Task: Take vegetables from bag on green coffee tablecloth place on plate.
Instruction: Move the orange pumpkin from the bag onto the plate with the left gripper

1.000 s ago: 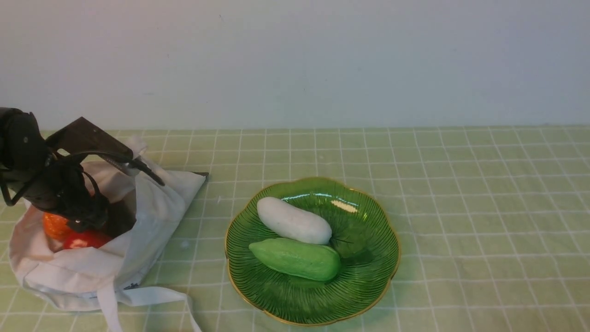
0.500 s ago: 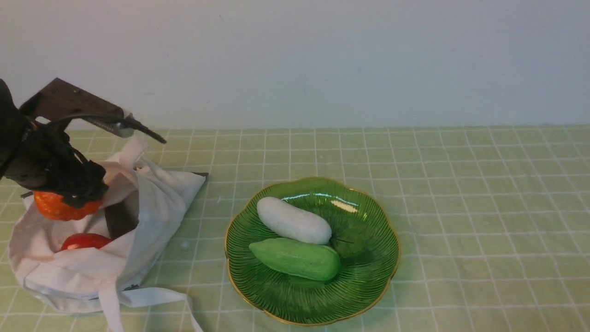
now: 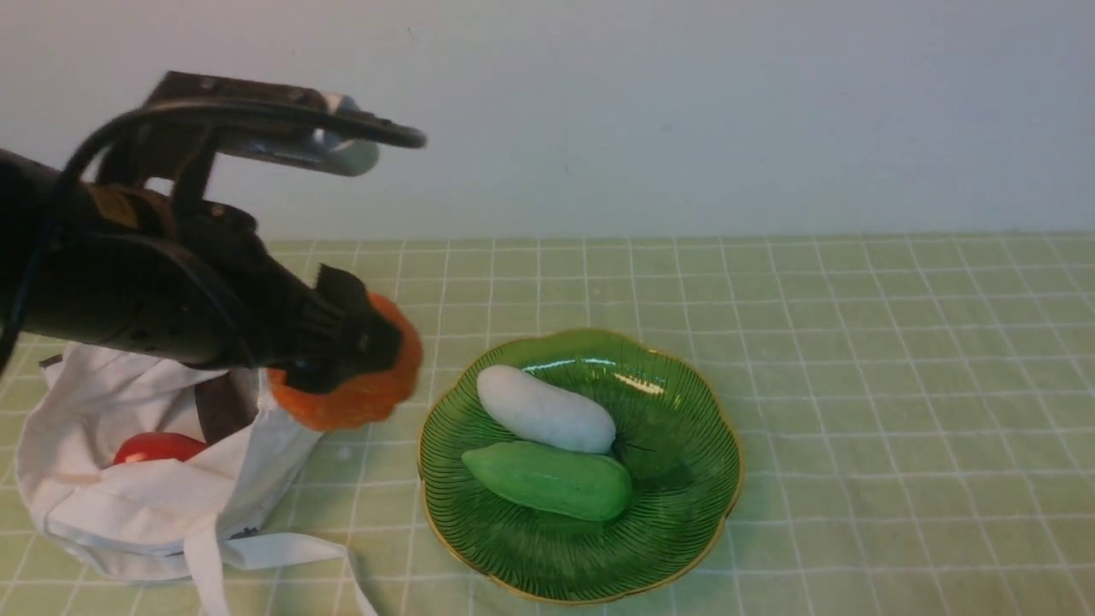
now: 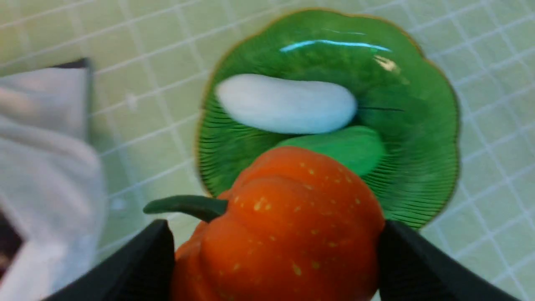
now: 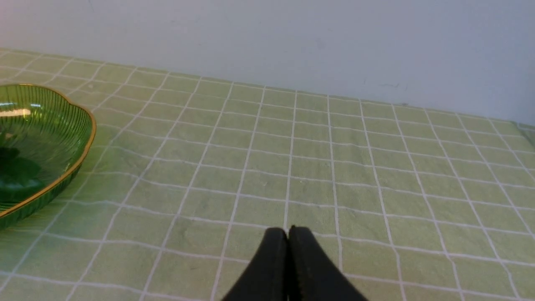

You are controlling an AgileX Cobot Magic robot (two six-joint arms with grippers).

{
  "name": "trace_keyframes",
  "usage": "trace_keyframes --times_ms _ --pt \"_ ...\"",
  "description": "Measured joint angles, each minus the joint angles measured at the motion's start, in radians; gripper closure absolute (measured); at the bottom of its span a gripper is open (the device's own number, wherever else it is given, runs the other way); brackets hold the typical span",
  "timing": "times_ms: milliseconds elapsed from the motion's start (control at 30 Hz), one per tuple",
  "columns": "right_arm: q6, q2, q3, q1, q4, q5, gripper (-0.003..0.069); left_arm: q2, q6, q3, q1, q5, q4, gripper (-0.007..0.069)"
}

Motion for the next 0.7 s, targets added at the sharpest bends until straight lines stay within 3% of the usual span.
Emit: trace_keyframes --times_ms 300,700 --pt "0.0 0.0 0.0 0.0 0.0 0.0 0.0673 0.276 0.135 0.0 -0.192 -0.145 -0.074 0.0063" --pt "0.0 0.0 0.0 0.0 0.0 0.0 0.0673 0.483 0.151 0.0 -0.218 -0.262 -0.074 0.0063"
